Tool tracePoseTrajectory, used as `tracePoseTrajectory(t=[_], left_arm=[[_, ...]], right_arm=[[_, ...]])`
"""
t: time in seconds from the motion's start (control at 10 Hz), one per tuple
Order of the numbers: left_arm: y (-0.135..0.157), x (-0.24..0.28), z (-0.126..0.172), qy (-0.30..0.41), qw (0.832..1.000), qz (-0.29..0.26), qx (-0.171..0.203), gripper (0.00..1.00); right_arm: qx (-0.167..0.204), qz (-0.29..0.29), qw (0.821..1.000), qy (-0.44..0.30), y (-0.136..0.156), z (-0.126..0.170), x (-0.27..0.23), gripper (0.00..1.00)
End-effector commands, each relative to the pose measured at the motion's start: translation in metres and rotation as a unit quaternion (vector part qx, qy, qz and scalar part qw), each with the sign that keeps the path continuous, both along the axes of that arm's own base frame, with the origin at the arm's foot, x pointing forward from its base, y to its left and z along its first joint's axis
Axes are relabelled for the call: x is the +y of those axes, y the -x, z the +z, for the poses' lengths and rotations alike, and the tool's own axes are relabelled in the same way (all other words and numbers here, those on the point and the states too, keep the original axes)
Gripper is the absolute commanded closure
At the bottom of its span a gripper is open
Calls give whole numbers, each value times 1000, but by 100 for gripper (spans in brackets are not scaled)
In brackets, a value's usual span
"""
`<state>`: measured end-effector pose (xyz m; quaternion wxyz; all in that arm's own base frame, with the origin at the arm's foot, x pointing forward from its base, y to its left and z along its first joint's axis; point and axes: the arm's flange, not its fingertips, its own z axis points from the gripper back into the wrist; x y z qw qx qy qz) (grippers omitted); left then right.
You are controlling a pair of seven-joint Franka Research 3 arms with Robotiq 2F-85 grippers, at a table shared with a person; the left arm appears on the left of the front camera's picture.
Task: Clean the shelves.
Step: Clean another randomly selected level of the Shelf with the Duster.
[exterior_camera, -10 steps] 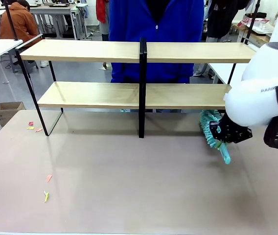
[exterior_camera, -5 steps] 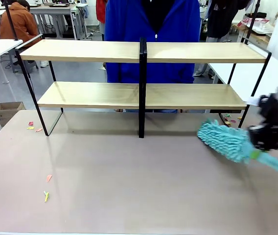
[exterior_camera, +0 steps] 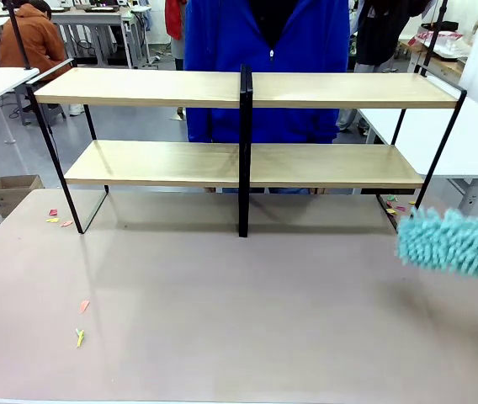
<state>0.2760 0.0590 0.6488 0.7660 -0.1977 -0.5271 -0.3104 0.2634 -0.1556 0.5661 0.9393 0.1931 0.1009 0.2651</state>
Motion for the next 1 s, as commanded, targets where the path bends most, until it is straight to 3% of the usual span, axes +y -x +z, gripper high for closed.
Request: tracePoseTrajectory(t=[0.0,0.1,0.2,0.3,0.5,0.6,0.7,0.9], left_arm=[[-1,0,0,2,1000,0,-1,0],[-1,0,0,2,1000,0,-1,0],[-1,0,0,2,1000,0,-1,0],[-1,0,0,2,1000,0,-1,0],[-1,0,0,2,1000,0,-1,0],[-1,0,0,2,1000,0,-1,0],[-1,0,0,2,1000,0,-1,0],[-1,0,0,2,1000,0,-1,0]], right_arm=[[-80,64,990,-102,-11,22,-25,88],[-139,75,965,-208,-3,33,-47,88],[-155,101,936,-301,3,40,-69,88],[-168,87,899,-396,3,47,-91,88],[-215,40,843,-492,-15,52,-111,88],[-216,-25,825,-521,-26,53,-111,88],[-216,34,898,-383,9,45,-100,88],[-216,34,898,-383,9,45,-100,88]])
